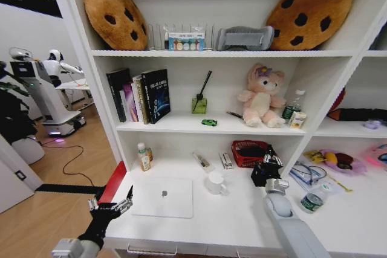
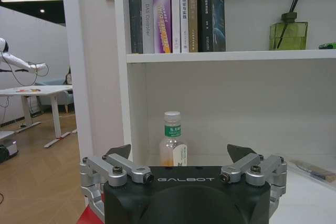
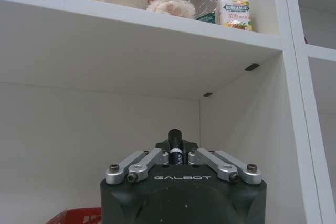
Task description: Organize the objects on the table.
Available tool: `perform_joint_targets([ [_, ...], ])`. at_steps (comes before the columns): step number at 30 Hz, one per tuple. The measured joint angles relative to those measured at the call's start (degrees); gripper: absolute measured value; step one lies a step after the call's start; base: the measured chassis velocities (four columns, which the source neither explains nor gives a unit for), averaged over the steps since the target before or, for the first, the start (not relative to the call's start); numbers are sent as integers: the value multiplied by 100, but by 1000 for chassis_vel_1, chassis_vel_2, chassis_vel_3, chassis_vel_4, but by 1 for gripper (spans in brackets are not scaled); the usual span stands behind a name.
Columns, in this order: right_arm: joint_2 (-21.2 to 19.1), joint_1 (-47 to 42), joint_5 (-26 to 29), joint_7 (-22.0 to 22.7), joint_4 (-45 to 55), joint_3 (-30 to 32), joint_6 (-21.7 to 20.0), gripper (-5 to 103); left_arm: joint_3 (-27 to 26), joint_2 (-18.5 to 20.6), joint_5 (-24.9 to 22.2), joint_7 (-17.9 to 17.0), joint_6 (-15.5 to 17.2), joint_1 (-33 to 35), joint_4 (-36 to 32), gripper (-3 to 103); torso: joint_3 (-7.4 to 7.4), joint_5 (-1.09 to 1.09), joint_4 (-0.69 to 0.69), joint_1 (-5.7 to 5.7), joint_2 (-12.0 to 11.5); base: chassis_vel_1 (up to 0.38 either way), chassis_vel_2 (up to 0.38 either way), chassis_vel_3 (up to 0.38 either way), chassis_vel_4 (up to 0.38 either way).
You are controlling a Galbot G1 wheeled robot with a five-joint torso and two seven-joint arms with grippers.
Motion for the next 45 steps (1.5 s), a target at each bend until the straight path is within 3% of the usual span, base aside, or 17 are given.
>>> perform_joint_targets([
  [7,4,71,-30,-7,-161,-90,-13,10,0,0,0,0,0,0,0,100,0,0,0,0,0,0,0,0,0],
  [9,-11,72,25,-34,-168,-111,-51,15,0,0,0,0,0,0,0,100,0,0,0,0,0,0,0,0,0],
  [16,-131,-35,263,-80,52,-188,-300,47,0,0,0,0,0,0,0,100,-1,0,-1,0,0,0,0,0,0],
  [22,-139,-14,268,-91,55,-220,-321,63,0,0,0,0,0,0,0,100,0,0,0,0,0,0,0,0,0],
  [25,-173,-55,299,-94,158,-219,-382,80,0,0,0,0,0,0,0,100,-1,0,1,0,0,0,0,0,0],
  [28,-216,-166,399,-122,370,-177,-532,84,0,0,0,0,0,0,0,100,0,1,1,0,0,0,0,0,0],
  [30,-310,-379,629,-154,816,-103,-842,95,0,0,0,0,0,0,0,100,0,0,0,0,0,0,0,0,0],
  [32,-726,-1379,1328,46,2543,232,-2604,100,0,-1,0,2,0,0,0,100,-1,-1,1,0,1,0,0,0,0],
  [33,-805,-1635,1676,156,2914,355,-3139,100,0,0,0,2,0,0,1,100,-1,1,-1,0,1,0,0,0,0],
  [34,-805,-1635,1676,156,2914,355,-3139,100,0,0,0,2,0,0,1,100,-1,1,-1,0,1,0,0,0,0],
  [35,-874,-1876,2210,311,3310,510,-3665,100,0,0,0,2,0,0,0,100,-1,2,-3,0,1,0,0,0,0],
  [37,-1039,-2385,3850,980,4104,959,-4759,100,0,0,0,3,0,0,0,100,-2,-2,-1,-1,2,0,0,0,0],
  [38,-1039,-2385,3850,980,4104,959,-4759,100,0,0,0,3,0,0,0,100,-2,-2,-1,-1,2,0,0,0,0],
  [40,-1323,-2962,5052,1393,4351,1504,-5328,100,0,0,0,0,0,0,0,100,-2,0,1,-1,2,0,0,0,0],
  [45,-1769,-3576,5388,1271,4057,2024,-5368,100,0,0,0,0,0,0,0,100,-1,1,-3,-1,1,0,0,0,0],
])
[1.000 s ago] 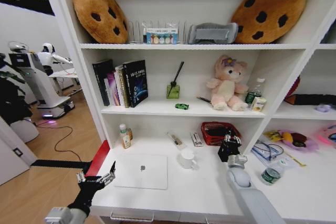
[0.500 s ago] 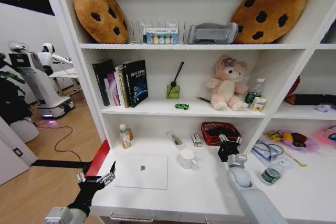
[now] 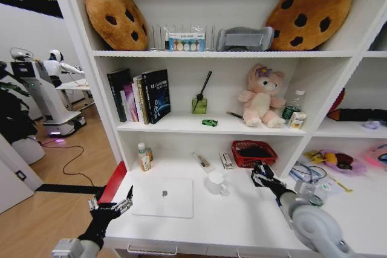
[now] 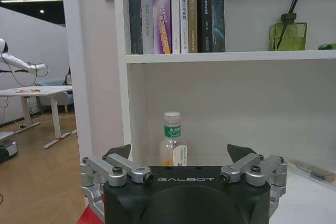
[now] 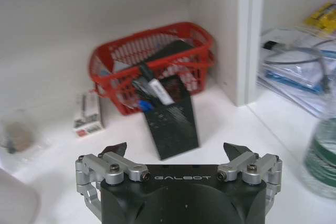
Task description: Organize the objects on the table.
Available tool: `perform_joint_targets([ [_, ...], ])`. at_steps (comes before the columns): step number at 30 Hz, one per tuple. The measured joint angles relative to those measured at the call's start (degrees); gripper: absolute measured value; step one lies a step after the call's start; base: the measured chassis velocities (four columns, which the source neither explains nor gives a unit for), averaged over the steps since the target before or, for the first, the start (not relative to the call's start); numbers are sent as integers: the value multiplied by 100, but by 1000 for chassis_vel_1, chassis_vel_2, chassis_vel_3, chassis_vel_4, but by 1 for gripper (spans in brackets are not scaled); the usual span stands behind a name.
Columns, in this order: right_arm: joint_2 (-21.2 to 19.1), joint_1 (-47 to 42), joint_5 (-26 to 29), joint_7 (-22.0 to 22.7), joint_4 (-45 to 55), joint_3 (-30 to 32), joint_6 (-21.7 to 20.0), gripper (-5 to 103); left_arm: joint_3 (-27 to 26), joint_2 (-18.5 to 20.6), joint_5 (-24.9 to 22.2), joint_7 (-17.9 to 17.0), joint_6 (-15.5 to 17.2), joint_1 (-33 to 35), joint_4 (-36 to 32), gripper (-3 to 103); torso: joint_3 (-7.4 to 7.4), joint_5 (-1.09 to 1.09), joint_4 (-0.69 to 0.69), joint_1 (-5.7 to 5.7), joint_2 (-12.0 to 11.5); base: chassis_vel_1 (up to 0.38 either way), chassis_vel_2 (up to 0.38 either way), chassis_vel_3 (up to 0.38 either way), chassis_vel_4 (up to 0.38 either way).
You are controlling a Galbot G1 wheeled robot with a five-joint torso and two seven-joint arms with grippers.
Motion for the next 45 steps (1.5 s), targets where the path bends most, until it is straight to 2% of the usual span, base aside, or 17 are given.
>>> perform_joint_targets([
  [3,-304,-58,598,237,-146,93,-54,100,1,0,0,1,0,0,0,100,0,-1,3,0,0,0,0,0,0],
  [6,-326,47,779,444,-187,33,-91,100,0,0,0,1,0,0,0,100,0,-1,3,0,0,0,0,0,0],
  [7,-335,211,947,708,-283,-85,-132,100,1,0,0,1,0,0,1,100,0,0,5,0,0,0,0,0,0],
  [17,-545,302,1014,643,-731,-537,-191,102,1,0,0,0,0,0,0,100,1,-1,2,1,-1,0,0,0,0],
  [18,-564,327,1017,630,-778,-587,-196,98,1,0,0,0,0,0,0,100,1,-1,2,1,-2,0,0,0,0],
  [20,-587,351,1017,614,-828,-632,-197,98,1,0,0,0,0,0,0,100,1,-1,3,1,-2,0,0,0,0],
  [21,-627,378,1016,596,-888,-669,-196,88,0,0,0,0,0,0,1,100,1,-1,3,1,-2,0,0,0,0],
  [27,-884,373,1044,431,-1149,-726,-181,84,1,0,0,0,0,0,1,100,1,-2,2,1,-1,0,0,0,0],
  [29,-1008,394,1039,353,-1282,-828,-156,76,0,0,0,0,0,0,0,100,1,-1,2,1,-1,0,0,0,0],
  [33,-1059,467,1001,305,-1339,-953,-126,72,1,0,0,0,0,0,0,100,0,-5,3,1,-1,0,0,0,0],
  [35,-1062,564,959,272,-1345,-1072,-112,63,1,0,0,0,0,0,0,100,0,-5,3,1,-1,0,0,0,0],
  [36,-1062,564,959,272,-1345,-1072,-112,63,1,0,0,0,0,0,0,100,0,-5,3,1,-1,0,0,0,0],
  [38,-1059,582,961,266,-1347,-1097,-96,51,1,0,0,0,0,0,0,100,0,-4,3,1,-1,0,0,0,0],
  [39,-1059,582,961,266,-1347,-1097,-96,51,1,0,0,0,0,0,0,100,0,-4,3,1,-1,0,0,0,0],
  [42,-1076,493,986,262,-1311,-1084,-77,36,0,0,0,-1,0,0,0,100,0,-4,3,1,-1,0,0,0,0],
  [44,-1085,460,982,261,-1292,-1084,-72,36,1,0,0,0,0,0,0,100,0,-4,3,1,-1,0,0,0,0],
  [45,-1096,428,970,263,-1267,-1097,-68,25,1,0,0,0,0,0,1,100,0,-4,2,1,0,0,0,0,0],
])
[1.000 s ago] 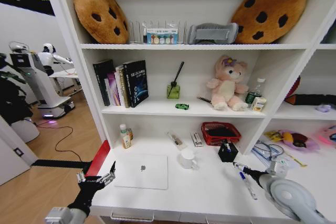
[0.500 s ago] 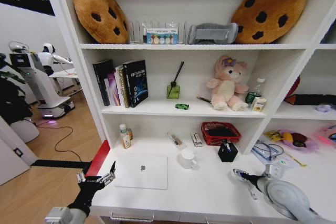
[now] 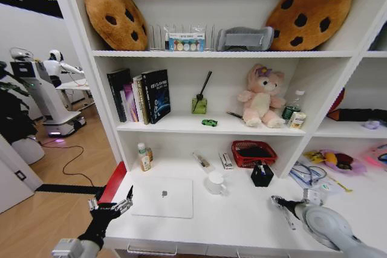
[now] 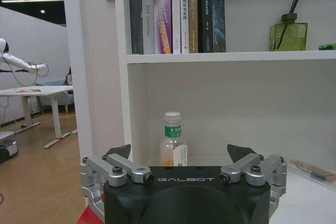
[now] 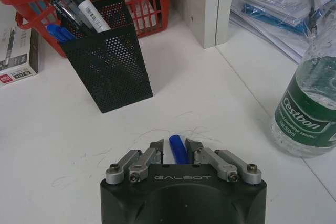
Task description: Organize the objects on the table.
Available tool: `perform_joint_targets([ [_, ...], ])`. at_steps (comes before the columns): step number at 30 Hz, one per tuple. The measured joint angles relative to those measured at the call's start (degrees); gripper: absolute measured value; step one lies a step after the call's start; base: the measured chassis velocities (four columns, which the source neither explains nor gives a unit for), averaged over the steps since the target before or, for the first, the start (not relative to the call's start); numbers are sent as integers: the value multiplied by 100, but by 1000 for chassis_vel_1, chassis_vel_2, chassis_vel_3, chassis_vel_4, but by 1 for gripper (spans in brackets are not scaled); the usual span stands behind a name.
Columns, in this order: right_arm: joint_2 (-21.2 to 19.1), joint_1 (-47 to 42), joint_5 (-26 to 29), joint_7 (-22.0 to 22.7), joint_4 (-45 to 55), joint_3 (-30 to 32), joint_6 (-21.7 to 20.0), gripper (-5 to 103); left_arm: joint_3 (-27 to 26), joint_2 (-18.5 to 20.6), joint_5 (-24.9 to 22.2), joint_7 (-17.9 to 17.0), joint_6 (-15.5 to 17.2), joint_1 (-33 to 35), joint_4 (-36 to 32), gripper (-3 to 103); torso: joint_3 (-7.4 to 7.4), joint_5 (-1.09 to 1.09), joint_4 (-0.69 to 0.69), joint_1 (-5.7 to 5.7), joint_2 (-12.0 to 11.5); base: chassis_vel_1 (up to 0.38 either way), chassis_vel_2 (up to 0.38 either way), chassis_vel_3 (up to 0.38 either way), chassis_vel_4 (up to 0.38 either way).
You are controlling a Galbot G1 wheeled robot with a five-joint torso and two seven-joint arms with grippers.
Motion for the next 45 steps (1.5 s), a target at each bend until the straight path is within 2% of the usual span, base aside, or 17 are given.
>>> perform_joint_targets([
  [2,-8,-9,-9,2,21,-22,2,25,0,0,0,0,0,0,0,100,0,0,0,0,0,0,0,0,0],
  [4,-13,16,-42,10,45,-80,11,14,0,0,0,0,0,0,0,100,0,2,0,0,0,0,0,0,0],
  [7,-9,71,-38,26,77,-104,10,7,0,0,0,0,0,0,0,100,2,7,0,0,-1,0,0,0,0],
  [16,79,60,-23,70,513,260,55,7,0,0,0,0,0,0,0,100,2,6,0,2,-2,0,0,0,0],
  [19,132,40,-259,21,757,504,148,7,0,0,0,0,0,0,0,100,2,4,0,1,-2,0,0,0,0],
  [21,187,132,-725,-164,832,650,492,7,0,0,0,0,0,0,0,100,2,3,0,1,-2,0,0,0,0],
  [22,228,229,-1182,-363,786,677,818,7,0,0,0,0,0,0,0,100,2,2,0,1,-2,0,0,0,0],
  [23,228,229,-1182,-363,786,677,818,7,0,0,0,0,0,0,0,100,2,2,0,1,-2,0,0,0,0],
  [26,401,622,-2712,-734,398,455,1917,7,0,0,0,0,0,0,0,100,2,3,0,1,-2,0,0,0,0],
  [27,401,622,-2712,-734,398,455,1917,7,0,0,0,0,0,0,0,100,2,3,0,1,-2,0,0,0,0],
  [29,623,940,-3569,-674,105,98,2524,7,0,0,0,0,0,0,0,100,1,2,1,2,-2,0,0,0,0],
  [32,738,1058,-4000,-627,-44,-97,2859,7,0,0,0,0,0,0,0,100,1,4,1,2,-2,0,0,0,0],
  [35,1080,1293,-4951,-633,-454,-483,3734,7,0,0,0,-1,0,0,0,100,1,3,0,1,-1,0,0,0,0],
  [38,1178,1366,-5129,-634,-582,-549,3938,7,0,0,0,-1,0,0,0,100,1,4,0,1,-1,0,0,0,0],
  [40,1315,1498,-5399,-682,-845,-634,4263,7,0,0,0,-1,0,0,0,100,1,2,0,1,-1,0,0,0,0],
  [43,1345,1555,-5485,-715,-959,-669,4378,7,0,0,0,-1,0,0,0,100,1,3,-1,1,-1,0,0,0,0],
  [45,1419,1785,-5677,-854,-1327,-788,4709,7,0,0,0,-1,0,0,0,100,1,3,0,1,-1,0,0,0,0],
])
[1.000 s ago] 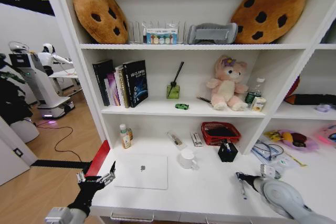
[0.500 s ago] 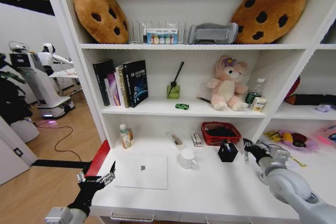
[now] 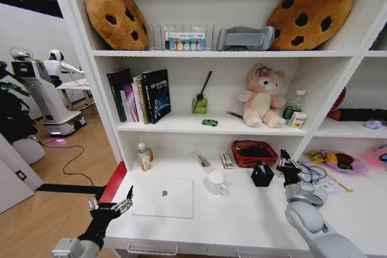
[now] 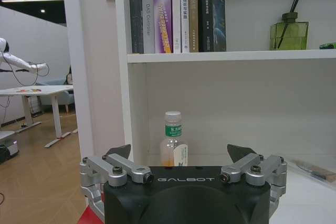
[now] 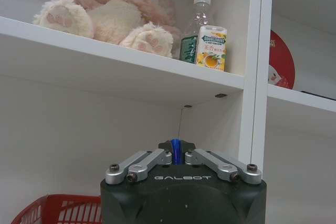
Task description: Organize the objects on the table.
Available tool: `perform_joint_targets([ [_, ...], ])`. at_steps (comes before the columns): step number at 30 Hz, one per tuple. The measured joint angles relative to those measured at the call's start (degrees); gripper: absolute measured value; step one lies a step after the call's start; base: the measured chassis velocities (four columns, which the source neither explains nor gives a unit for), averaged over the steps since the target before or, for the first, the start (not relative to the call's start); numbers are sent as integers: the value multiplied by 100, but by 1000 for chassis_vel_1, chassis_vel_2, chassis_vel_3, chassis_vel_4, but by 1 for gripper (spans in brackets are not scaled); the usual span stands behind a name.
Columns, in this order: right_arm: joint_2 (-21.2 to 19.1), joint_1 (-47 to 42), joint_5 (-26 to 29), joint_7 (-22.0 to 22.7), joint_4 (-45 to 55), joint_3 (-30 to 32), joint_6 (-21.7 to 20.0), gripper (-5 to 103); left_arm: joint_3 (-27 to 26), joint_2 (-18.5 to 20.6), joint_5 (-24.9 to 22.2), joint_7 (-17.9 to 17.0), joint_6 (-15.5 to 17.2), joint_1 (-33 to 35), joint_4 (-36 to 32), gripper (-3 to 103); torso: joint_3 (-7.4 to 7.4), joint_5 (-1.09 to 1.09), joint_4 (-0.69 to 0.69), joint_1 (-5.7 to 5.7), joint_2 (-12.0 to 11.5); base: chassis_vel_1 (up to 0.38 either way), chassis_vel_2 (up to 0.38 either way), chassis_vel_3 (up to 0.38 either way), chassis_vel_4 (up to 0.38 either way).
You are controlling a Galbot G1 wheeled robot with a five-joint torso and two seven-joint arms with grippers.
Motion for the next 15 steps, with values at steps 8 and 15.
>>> perform_joint_targets([
  [8,124,476,-43,-93,-310,-274,158,7,0,0,0,0,0,0,0,100,0,0,1,0,0,0,0,0,0],
  [15,285,813,-54,-87,-493,-629,223,7,0,0,0,0,0,0,0,100,0,0,1,-1,0,0,0,0,0],
])
